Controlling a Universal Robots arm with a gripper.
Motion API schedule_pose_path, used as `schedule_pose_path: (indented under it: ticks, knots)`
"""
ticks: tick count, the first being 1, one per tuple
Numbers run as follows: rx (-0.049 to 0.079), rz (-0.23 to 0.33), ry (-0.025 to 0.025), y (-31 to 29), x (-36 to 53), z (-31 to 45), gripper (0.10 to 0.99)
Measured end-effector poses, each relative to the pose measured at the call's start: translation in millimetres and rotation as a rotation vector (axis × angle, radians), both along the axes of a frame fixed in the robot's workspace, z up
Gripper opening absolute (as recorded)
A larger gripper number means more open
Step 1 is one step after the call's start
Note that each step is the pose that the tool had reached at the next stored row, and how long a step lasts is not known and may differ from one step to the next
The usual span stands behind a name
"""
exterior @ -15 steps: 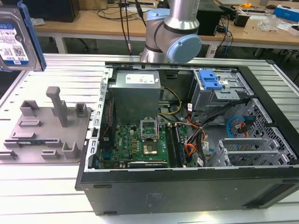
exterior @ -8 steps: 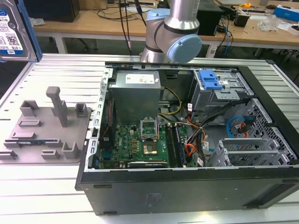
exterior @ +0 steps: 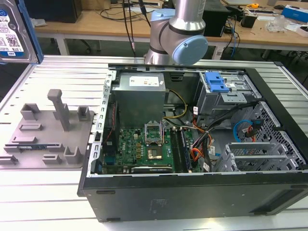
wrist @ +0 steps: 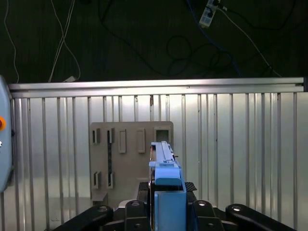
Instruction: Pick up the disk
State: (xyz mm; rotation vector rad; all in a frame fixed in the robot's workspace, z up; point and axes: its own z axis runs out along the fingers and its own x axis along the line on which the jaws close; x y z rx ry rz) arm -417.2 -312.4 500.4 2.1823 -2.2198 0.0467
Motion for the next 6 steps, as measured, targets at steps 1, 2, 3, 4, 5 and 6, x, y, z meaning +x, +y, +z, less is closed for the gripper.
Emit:
schedule_pose_path:
  ticks: [1, 2, 3, 4, 5, 6]
  knots:
    - [0.000, 0.000, 0.0000, 0.0, 0.0, 0.0, 0.365]
    - [0.000, 0.000, 0.0000, 0.0, 0.0, 0.0, 0.365]
    - [0.000, 0.000, 0.0000, 0.0, 0.0, 0.0, 0.365]
    - [0.000, 0.000, 0.0000, 0.0, 0.0, 0.0, 0.365]
    - [0.000, 0.000, 0.0000, 0.0, 0.0, 0.0, 0.365]
    - [0.000, 0.000, 0.0000, 0.0, 0.0, 0.0, 0.365]
